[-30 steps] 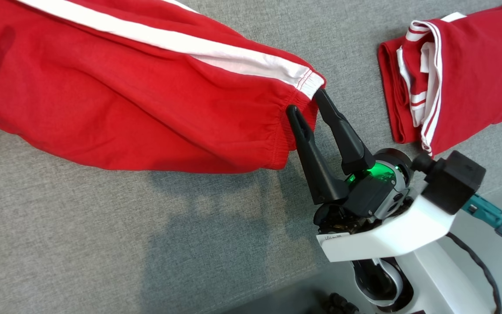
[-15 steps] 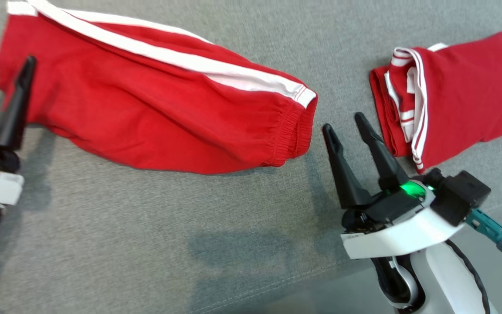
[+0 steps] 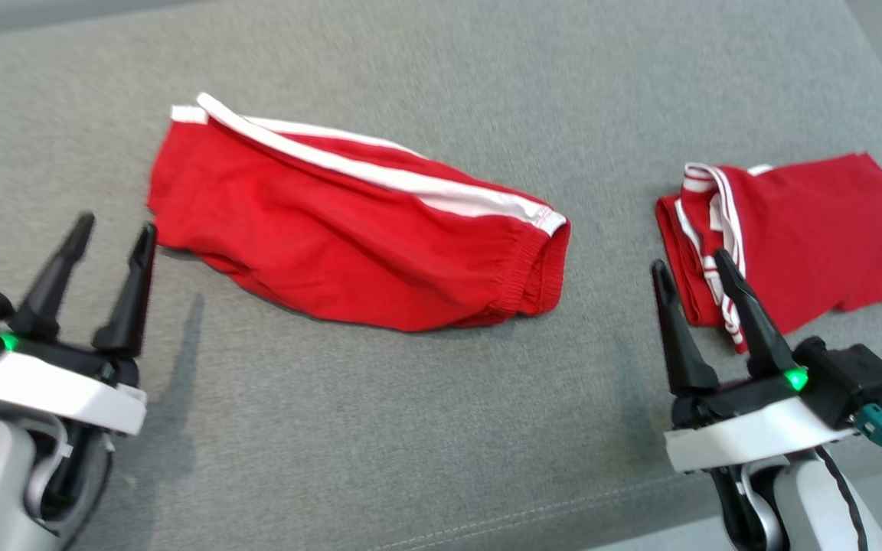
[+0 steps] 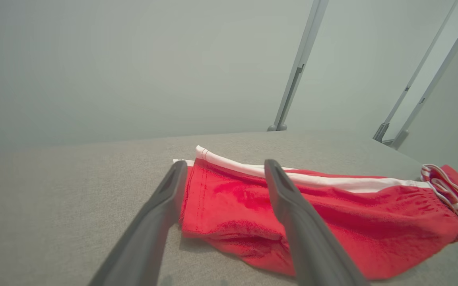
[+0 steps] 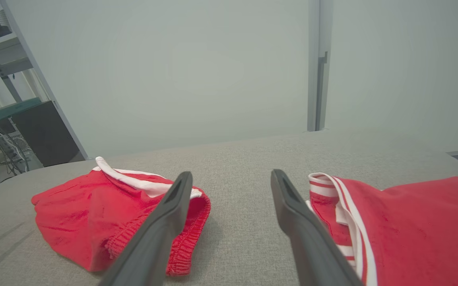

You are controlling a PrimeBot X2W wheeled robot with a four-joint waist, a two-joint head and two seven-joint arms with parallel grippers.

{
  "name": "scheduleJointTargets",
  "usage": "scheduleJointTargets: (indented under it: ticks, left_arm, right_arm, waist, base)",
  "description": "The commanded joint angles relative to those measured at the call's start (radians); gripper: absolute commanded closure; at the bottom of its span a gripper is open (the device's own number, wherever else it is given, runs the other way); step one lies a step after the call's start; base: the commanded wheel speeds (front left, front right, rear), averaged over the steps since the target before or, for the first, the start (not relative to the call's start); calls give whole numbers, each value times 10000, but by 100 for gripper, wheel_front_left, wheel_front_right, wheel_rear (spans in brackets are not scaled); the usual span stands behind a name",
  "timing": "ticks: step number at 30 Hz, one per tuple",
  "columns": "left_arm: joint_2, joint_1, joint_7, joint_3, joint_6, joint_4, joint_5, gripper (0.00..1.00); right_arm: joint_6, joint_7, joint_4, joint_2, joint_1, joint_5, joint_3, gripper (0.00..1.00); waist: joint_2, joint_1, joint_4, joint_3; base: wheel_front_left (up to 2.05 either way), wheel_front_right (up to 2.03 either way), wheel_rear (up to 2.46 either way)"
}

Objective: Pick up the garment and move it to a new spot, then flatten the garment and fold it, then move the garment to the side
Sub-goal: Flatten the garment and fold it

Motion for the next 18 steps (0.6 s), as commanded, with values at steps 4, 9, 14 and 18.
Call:
scheduleJointTargets:
  ticks: [4,9,14,18]
  left_arm:
    - [-278,266,-48,843,31,370,473,0]
    - [-464,469,-48,1156,31,721,674,0]
    - [-101,302,-48,1253,31,911,637,0]
    - [378,46,-48,1154,31,1091,600,0]
  right_arm:
    - [14,-105,25,-56,454,-423,-374,0]
    - [14,-105,-27,-56,890,-466,-776,0]
    - [14,-105,-401,-56,1341,-354,-861,0]
    - [14,-105,-730,-56,1615,-279,-771,0]
  waist:
    - [0,0,301,-830]
    - [0,0,146,-874]
    - [0,0,-249,-518]
    - [0,0,-580,-201]
  base:
    - [0,0,0]
    - [0,0,0]
    - [0,0,0]
    - [0,0,0]
